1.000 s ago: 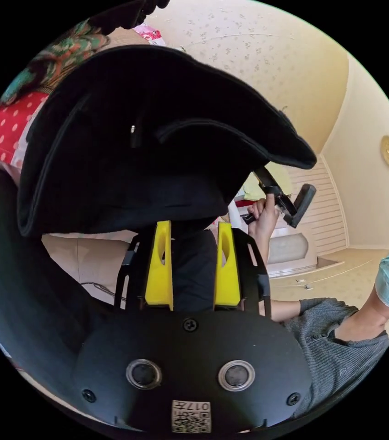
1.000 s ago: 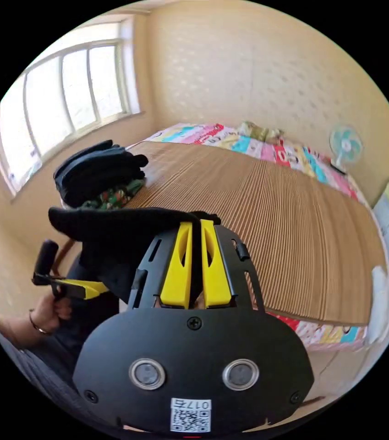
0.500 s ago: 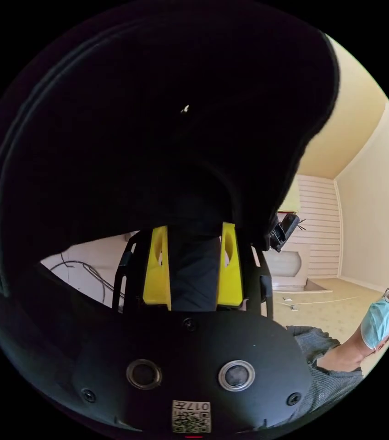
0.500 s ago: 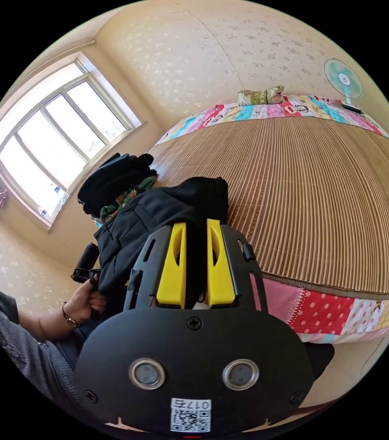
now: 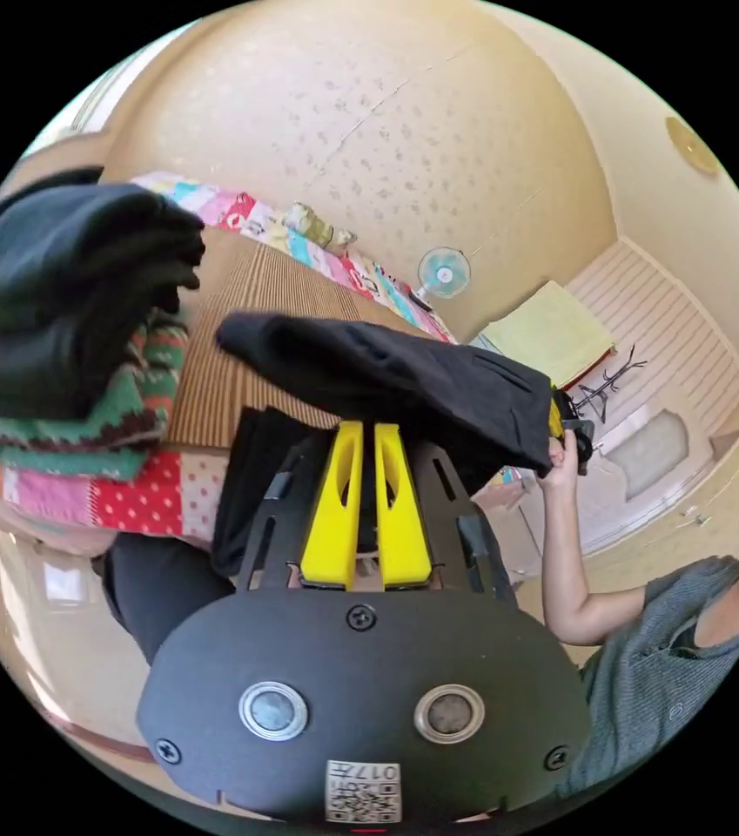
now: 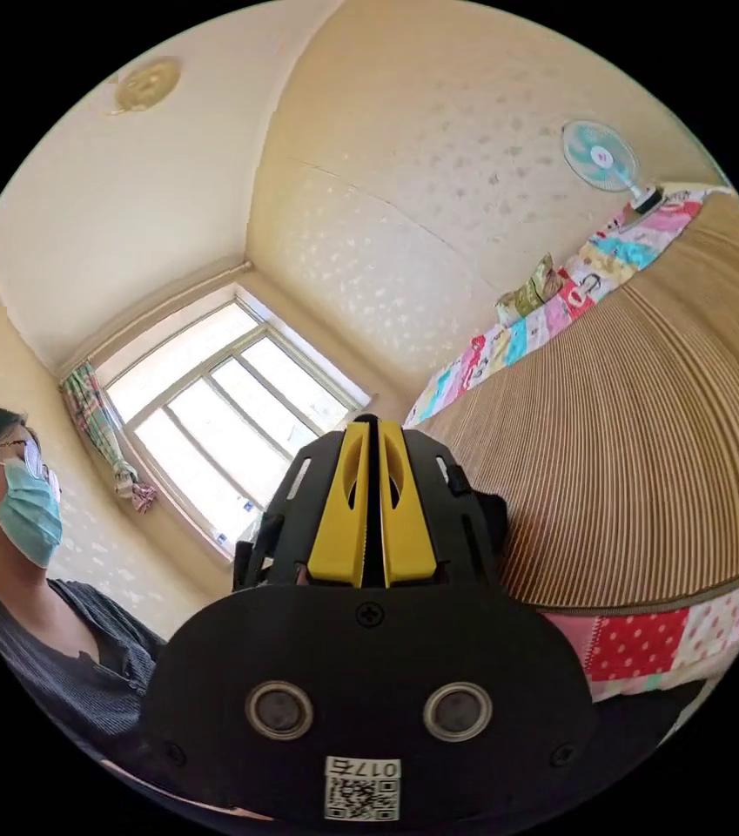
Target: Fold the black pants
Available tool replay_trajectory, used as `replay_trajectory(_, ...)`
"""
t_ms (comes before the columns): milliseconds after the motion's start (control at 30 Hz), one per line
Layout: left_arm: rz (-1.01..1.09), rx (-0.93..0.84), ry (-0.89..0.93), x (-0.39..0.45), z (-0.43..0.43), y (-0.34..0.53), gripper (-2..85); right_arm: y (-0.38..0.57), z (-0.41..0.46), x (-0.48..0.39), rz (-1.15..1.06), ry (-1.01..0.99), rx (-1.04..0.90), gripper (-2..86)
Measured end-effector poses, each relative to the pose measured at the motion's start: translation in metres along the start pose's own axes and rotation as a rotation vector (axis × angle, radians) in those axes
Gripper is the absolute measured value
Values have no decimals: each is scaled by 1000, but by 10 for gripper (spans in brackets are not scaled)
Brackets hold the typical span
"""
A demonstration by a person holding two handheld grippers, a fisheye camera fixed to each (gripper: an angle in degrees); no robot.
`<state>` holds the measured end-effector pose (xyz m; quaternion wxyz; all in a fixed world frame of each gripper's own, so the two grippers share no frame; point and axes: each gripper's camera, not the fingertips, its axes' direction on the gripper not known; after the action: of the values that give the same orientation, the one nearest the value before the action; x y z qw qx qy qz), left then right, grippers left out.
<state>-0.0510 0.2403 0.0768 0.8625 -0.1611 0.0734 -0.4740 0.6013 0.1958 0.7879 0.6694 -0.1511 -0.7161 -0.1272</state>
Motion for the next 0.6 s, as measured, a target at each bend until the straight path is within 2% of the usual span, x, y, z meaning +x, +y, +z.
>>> replay_trajectory(67, 37, 146, 50, 17, -44, 1, 1, -21, -26, -26, -45, -18, 88, 20)
replay_trajectory(133, 181, 337, 52, 68, -102, 14, -4, -34, -54, -56, -129, -61, 193, 19)
replay_trajectory(200, 266, 418, -15, 110, -129, 32, -5, -41, -83, -97, -282, -102, 296, 18)
replay_trajectory(267, 322, 462, -32, 141, -143, 56, -6, -46, -92, -116, -350, -98, 291, 18)
replay_trajectory(367, 374, 410, -42, 160, -133, 97, -6, -48, -86, -118, -346, -76, 174, 19)
replay_trajectory(433, 432, 296, 50, 149, -113, 133, -6, -43, -77, -107, -342, -82, 73, 20)
replay_trajectory(467, 439, 273, 99, 142, -109, 144, -6, -37, -72, -97, -336, -128, 5, 20)
replay_trajectory(533, 472, 180, 323, 122, -99, 185, -6, -25, -66, -81, -313, -246, -90, 20)
replay_trajectory(600, 463, 141, 432, 114, -100, 214, -6, -11, -56, -60, -240, -459, -202, 21)
